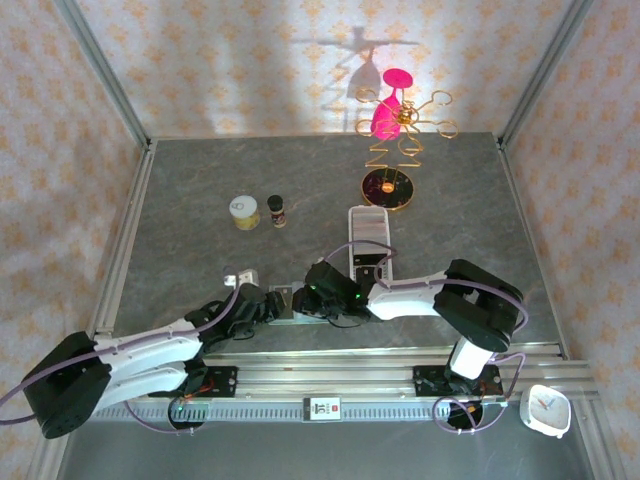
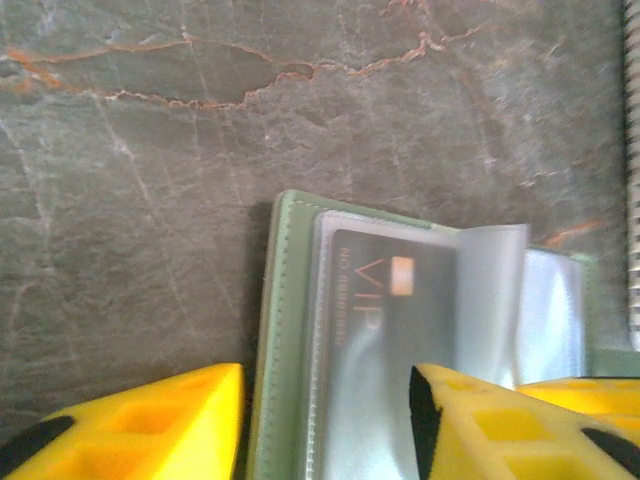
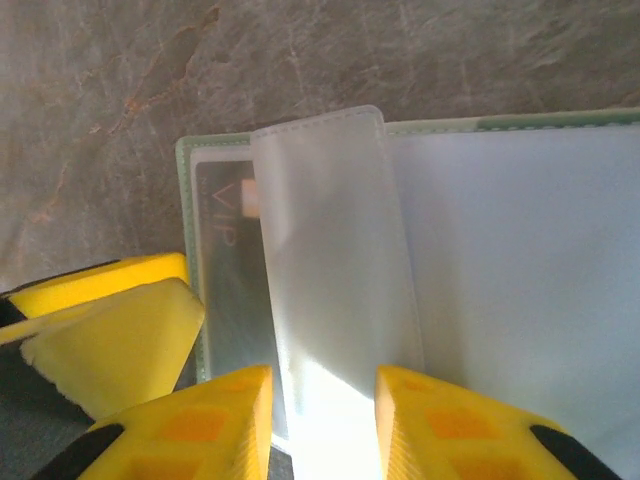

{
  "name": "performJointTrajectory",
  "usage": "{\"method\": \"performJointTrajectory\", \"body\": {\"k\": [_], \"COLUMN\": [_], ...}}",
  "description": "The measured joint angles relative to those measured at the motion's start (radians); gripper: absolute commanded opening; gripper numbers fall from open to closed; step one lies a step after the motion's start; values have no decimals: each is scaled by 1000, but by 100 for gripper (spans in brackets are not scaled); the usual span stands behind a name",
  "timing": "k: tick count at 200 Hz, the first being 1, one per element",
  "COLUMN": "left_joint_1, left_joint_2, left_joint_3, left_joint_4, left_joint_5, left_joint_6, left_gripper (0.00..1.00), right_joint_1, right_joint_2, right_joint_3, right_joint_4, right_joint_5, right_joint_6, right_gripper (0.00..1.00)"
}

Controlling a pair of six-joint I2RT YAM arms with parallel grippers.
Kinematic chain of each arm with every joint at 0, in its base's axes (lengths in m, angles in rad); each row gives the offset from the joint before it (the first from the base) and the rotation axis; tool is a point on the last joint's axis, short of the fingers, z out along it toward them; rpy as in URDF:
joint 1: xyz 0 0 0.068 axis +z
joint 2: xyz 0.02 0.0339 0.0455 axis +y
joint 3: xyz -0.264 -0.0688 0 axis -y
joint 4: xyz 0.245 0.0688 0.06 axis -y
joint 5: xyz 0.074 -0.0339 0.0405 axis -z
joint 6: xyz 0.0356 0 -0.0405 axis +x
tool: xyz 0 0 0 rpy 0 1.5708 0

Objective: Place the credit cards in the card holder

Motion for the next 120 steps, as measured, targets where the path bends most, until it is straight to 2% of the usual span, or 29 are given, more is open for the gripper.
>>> {"method": "performJointTrajectory", "body": {"k": [62, 120], "left_joint_1": [0, 0], "left_joint_2": [-105, -176], "left_joint_3": [-4, -8], "left_joint_4": [-116, -224], "left_joint_5": [-64, -141], "left_joint_6": [-68, -129], "left_gripper": [38, 35], "right_joint_1": [3, 13], "right_joint_2": [15, 74], "right_joint_3": [7, 65], "right_joint_4": [59, 101], "right_joint_5": [-19, -40], "right_joint_6": [19, 20], "right_gripper": [26, 25]}}
